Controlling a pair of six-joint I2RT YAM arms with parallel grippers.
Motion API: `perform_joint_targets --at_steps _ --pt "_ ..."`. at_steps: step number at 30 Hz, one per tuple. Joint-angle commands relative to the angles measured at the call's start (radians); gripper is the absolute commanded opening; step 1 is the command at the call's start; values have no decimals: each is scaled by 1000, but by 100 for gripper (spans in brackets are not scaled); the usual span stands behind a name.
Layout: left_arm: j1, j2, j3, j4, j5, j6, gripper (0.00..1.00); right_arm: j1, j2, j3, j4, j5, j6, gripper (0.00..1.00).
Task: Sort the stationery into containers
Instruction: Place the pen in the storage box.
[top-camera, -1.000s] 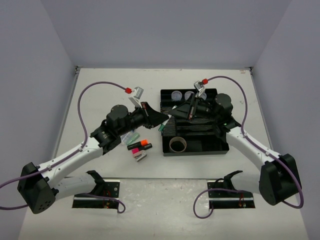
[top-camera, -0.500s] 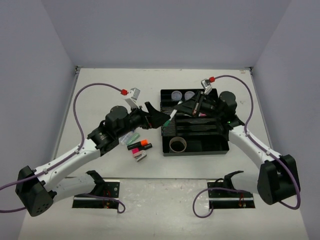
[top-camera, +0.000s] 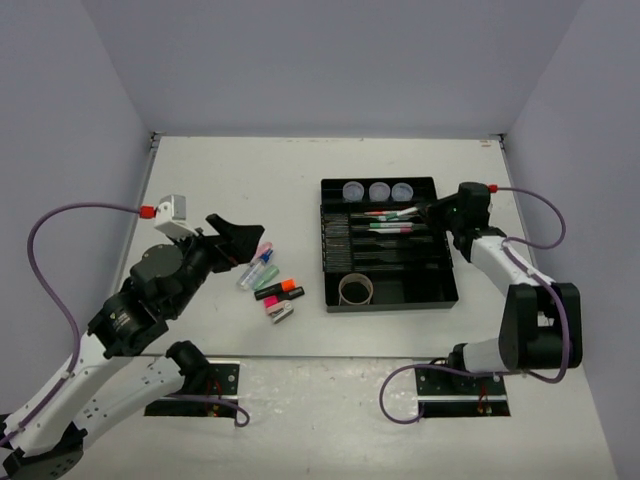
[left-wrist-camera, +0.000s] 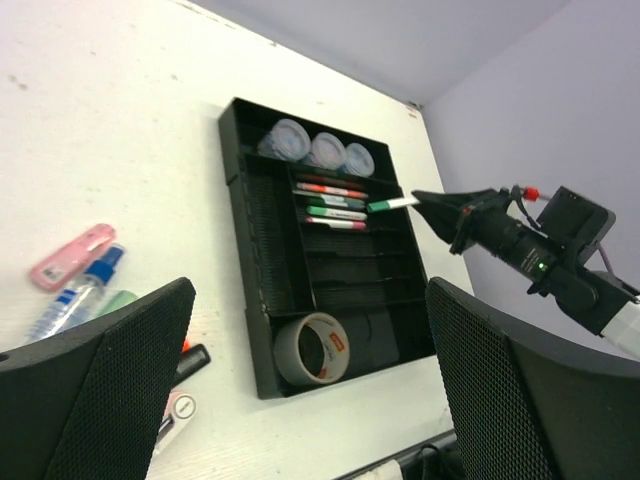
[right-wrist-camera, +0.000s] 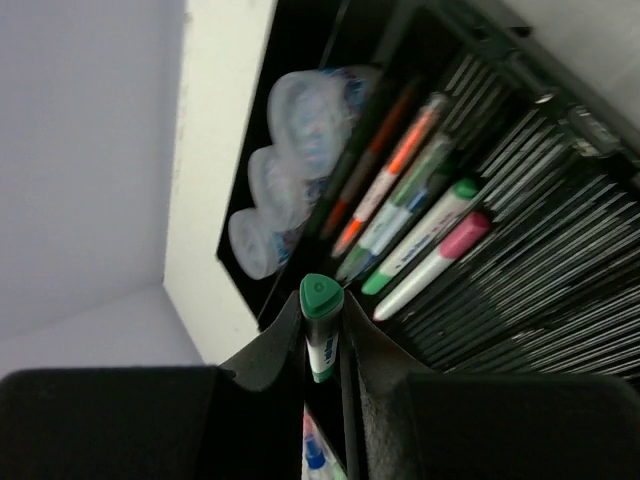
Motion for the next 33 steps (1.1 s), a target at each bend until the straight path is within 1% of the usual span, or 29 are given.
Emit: perform_joint_targets --at_steps 1,6,10,13,15,17,21,23,25,26,30,33 --pt "-1 -31 16 -161 -100 36 100 -1 93 69 -98 140 97 0" --pt "-2 -66 -17 -185 -100 42 100 3 128 10 58 47 107 0" --pt "-1 -67 -30 -181 -91 56 100 4 156 -5 127 6 135 0" --pt "-1 -62 -39 -171 -70 71 100 6 203 10 149 -27 154 0" --pt "-2 -61 -47 -168 -64 76 100 12 226 24 149 -43 160 3" --pt "-2 -65 -52 -167 -66 79 100 26 242 18 156 -41 165 7" --pt "-1 -77 -58 -168 -78 86 100 56 238 -8 181 -16 177 9" --pt "-1 -81 -57 -168 -81 94 100 64 243 -9 187 -13 183 13" --pt "-2 -82 -56 -168 -84 98 100 67 253 -1 188 -23 190 21" --pt "-2 -82 -57 -168 -83 98 100 69 254 0 187 -23 190 22" --pt "-1 -89 -68 -170 -89 99 100 78 262 11 169 -21 195 31" --pt "-1 -93 -78 -167 -93 99 100 82 257 3 166 -15 198 35"
